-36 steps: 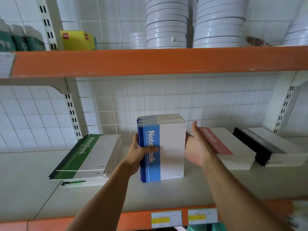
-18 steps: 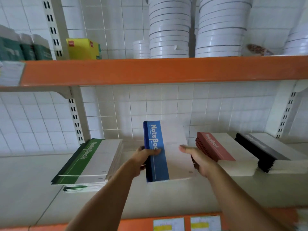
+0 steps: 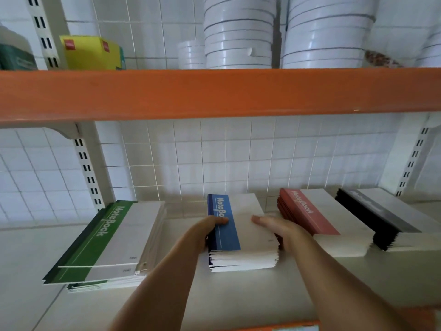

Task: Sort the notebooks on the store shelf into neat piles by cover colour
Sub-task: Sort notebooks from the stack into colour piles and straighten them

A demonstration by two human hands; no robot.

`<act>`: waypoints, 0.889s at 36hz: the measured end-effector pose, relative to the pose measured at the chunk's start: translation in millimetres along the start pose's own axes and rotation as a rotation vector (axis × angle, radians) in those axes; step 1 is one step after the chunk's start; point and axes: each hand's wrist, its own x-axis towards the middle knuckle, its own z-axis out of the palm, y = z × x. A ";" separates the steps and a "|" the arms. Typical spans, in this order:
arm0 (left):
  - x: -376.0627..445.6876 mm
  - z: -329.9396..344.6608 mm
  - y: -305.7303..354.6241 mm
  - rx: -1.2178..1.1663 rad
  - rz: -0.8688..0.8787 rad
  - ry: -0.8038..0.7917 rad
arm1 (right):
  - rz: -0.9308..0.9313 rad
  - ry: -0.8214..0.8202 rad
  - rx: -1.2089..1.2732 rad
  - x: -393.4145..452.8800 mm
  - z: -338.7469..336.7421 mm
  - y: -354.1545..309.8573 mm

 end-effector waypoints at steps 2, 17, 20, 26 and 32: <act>5.0 4.3 -1.2 -0.022 0.014 0.006 | 0.020 0.028 -0.047 2.6 2.5 0.0; -24.1 -17.0 4.3 0.289 0.479 0.601 | -0.248 0.624 -0.795 -37.4 28.6 -33.8; -49.1 -44.2 11.8 0.374 0.542 0.730 | -0.419 0.622 -0.860 -47.4 55.3 -48.3; -67.6 -137.2 1.7 0.509 0.420 0.999 | -0.684 0.405 -0.825 -70.8 141.4 -50.6; -63.9 -238.6 -23.6 0.602 0.196 0.956 | -0.442 0.180 -0.697 -75.3 212.9 -45.7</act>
